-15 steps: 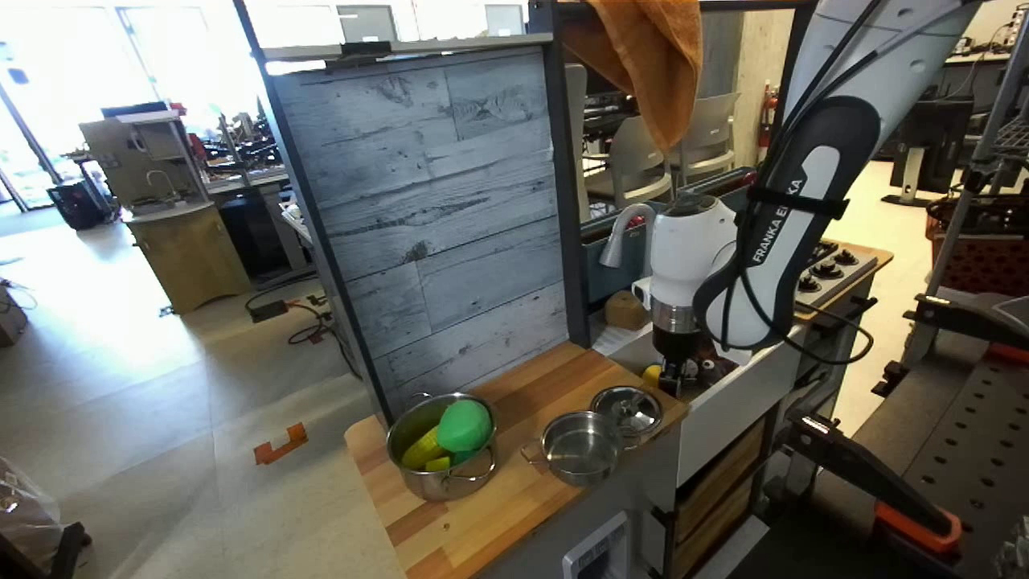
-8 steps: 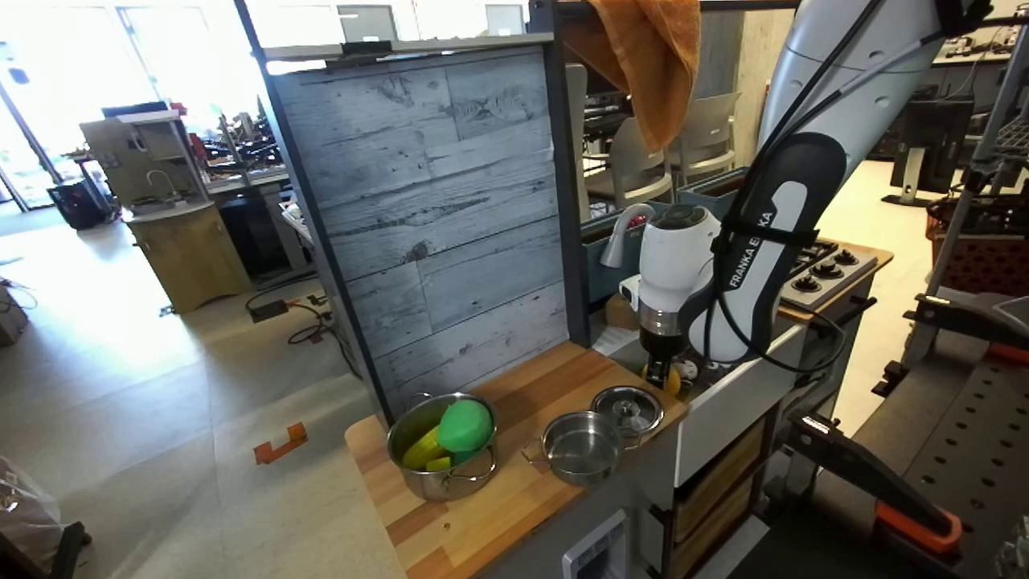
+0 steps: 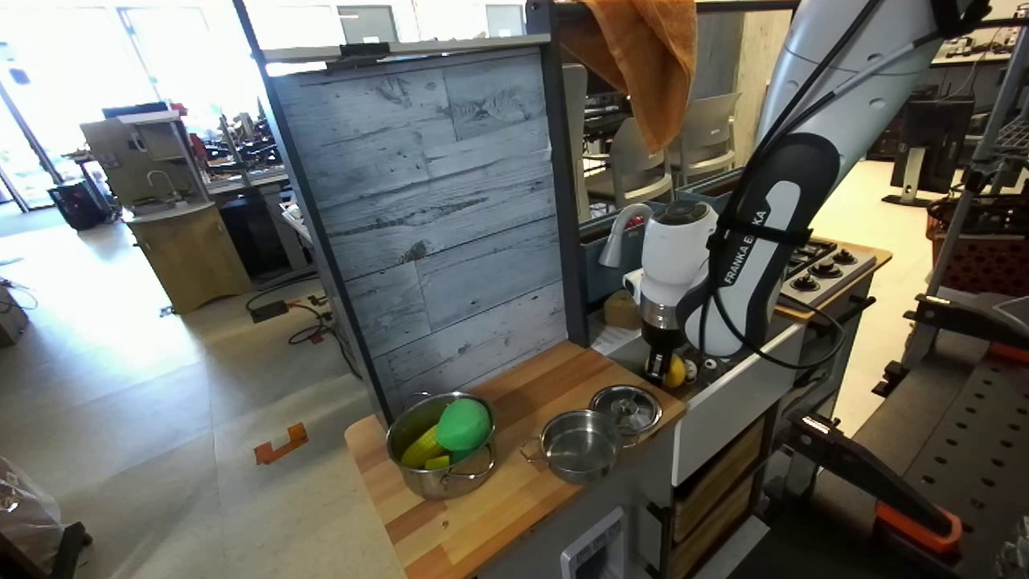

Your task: Move the right pot to the left of the lid, then hang the towel on the black rod, lastly, put the yellow plushie in the right pot

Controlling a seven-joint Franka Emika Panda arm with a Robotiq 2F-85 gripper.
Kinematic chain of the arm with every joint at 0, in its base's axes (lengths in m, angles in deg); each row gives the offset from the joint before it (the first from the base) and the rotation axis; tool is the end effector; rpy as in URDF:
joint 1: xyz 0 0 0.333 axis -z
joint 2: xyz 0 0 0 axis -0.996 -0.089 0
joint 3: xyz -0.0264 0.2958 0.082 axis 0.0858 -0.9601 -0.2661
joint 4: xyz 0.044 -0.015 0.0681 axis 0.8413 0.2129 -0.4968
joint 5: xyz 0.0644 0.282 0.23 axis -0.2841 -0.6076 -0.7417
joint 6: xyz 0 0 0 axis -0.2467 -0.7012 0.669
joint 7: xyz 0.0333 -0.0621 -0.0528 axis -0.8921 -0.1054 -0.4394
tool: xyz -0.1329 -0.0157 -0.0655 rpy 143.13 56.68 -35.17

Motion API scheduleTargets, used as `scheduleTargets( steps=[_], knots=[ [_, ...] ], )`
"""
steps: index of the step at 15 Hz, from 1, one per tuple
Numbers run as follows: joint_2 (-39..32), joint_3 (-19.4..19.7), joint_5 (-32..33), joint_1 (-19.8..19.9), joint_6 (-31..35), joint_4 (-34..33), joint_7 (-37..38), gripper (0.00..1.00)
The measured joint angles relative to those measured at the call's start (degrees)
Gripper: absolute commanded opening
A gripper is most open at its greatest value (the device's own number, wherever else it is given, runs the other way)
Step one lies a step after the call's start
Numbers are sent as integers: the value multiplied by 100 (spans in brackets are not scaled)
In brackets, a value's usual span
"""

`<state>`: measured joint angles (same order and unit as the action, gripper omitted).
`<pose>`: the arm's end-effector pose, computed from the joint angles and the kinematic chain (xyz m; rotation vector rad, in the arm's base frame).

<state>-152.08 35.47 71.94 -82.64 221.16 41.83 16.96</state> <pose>0.6262 -0.0422 -0.1239 2.8205 0.8017 0.2214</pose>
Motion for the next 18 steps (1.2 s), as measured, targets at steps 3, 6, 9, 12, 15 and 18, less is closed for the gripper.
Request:
scheduleTargets(
  steps=[3, 6, 9, 12, 15, 18],
  knots=[
    [-2, -19, -23, 35, -51, 25, -177, 0],
    [30, -28, -26, 24, -152, 44, -271, 0],
    [402, -29, -9, -27, -233, 476, -198, 0],
    [1131, -18, -26, -64, -211, 1314, -193, 0],
    [1903, -7, -26, -69, 74, 2204, -193, 0],
    [2679, 18, -26, -100, 680, 3128, -188, 0]
  ],
)
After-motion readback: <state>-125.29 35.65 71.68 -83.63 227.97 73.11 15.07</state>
